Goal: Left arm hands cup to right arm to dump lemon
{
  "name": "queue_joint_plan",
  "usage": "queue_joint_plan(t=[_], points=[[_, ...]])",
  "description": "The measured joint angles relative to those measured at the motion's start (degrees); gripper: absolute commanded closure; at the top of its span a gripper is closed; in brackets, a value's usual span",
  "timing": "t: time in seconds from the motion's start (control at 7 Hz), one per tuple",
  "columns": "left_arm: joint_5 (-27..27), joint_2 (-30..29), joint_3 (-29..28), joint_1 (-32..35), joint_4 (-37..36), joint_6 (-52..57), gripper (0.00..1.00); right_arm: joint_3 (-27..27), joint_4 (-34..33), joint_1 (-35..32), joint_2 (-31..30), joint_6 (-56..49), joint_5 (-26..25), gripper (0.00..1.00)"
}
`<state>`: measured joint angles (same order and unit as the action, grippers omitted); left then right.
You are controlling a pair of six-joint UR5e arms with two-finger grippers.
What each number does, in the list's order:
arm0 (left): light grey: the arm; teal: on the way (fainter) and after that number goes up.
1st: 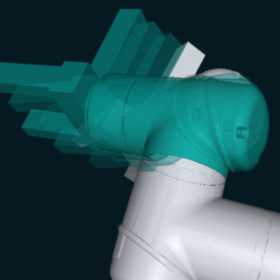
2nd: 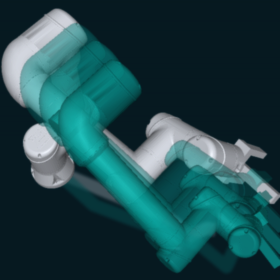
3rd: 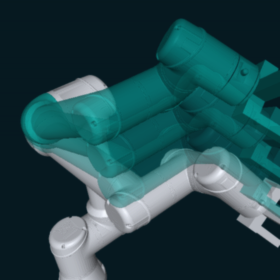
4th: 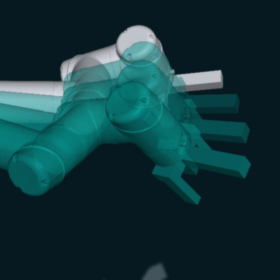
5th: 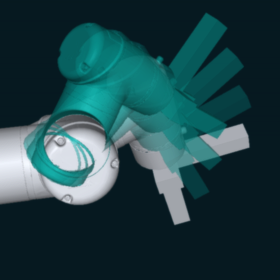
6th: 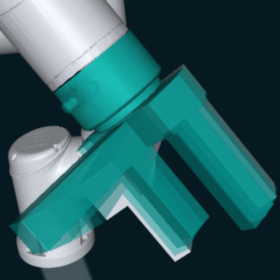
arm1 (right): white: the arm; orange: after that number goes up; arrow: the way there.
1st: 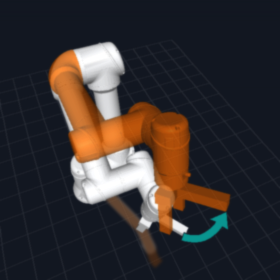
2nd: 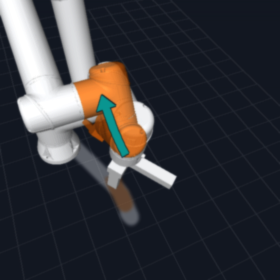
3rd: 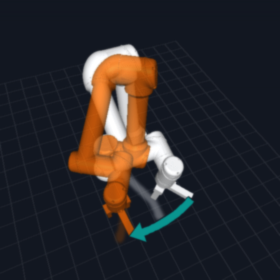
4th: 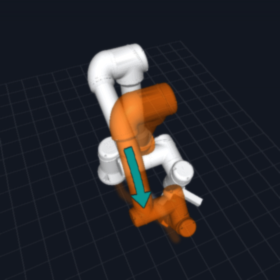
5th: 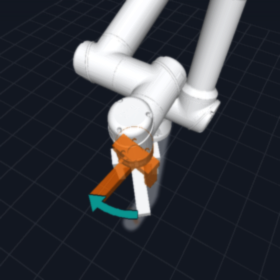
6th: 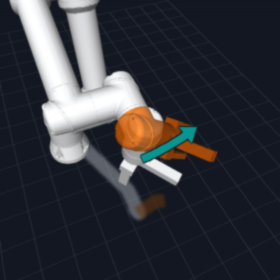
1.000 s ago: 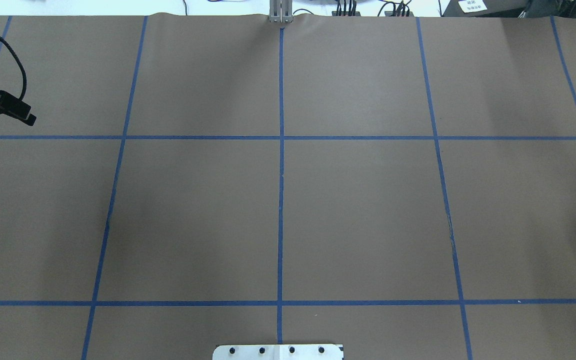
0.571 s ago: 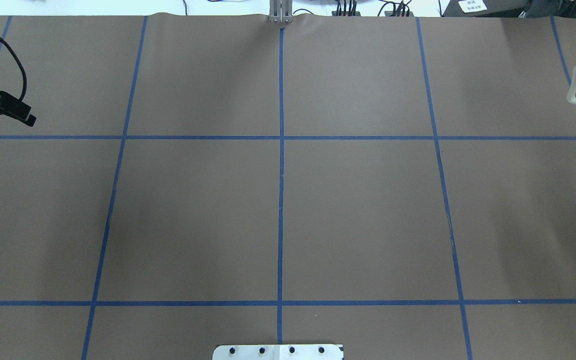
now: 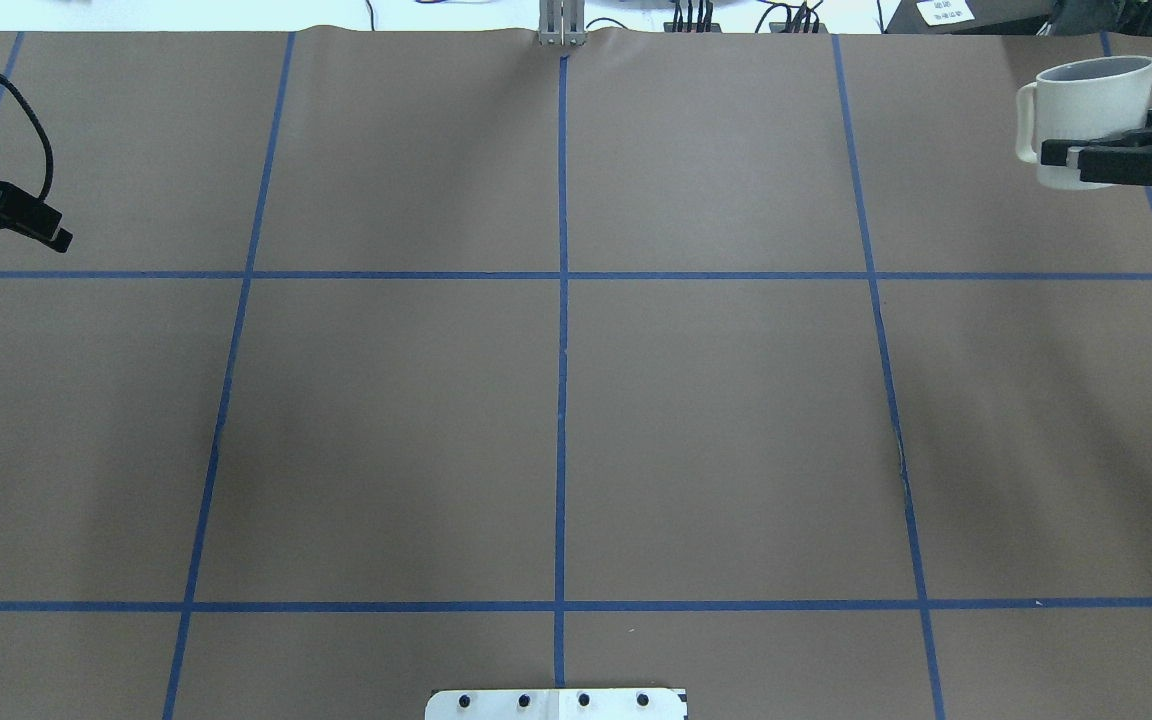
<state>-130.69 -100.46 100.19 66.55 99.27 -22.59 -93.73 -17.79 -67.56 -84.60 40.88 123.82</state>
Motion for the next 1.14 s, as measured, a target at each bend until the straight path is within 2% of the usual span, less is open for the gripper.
queue_joint_plan(t=[0.29, 0.43, 0.71, 1.14], points=[[0.00, -0.13, -0.10, -0.13, -0.02, -0.25, 0.00, 0.06, -7.18, 6.66, 6.20, -0.50, -2.15, 0.79], [-0.05, -0.57, -0.24, -0.26, -0.05, -1.64, 0.00, 0.13, -10.45, 11.31, 8.86, -1.20, -6.89, 0.80], [-3.30, -3.76, -0.73, -0.48, -0.60, -10.64, 0.00, 0.56, -16.29, 20.42, 14.56, -2.33, -19.83, 0.82], [-9.92, -15.39, -4.36, -1.39, -0.82, -34.01, 0.00, 4.00, -22.10, 28.11, 23.92, -3.22, -35.99, 0.82]])
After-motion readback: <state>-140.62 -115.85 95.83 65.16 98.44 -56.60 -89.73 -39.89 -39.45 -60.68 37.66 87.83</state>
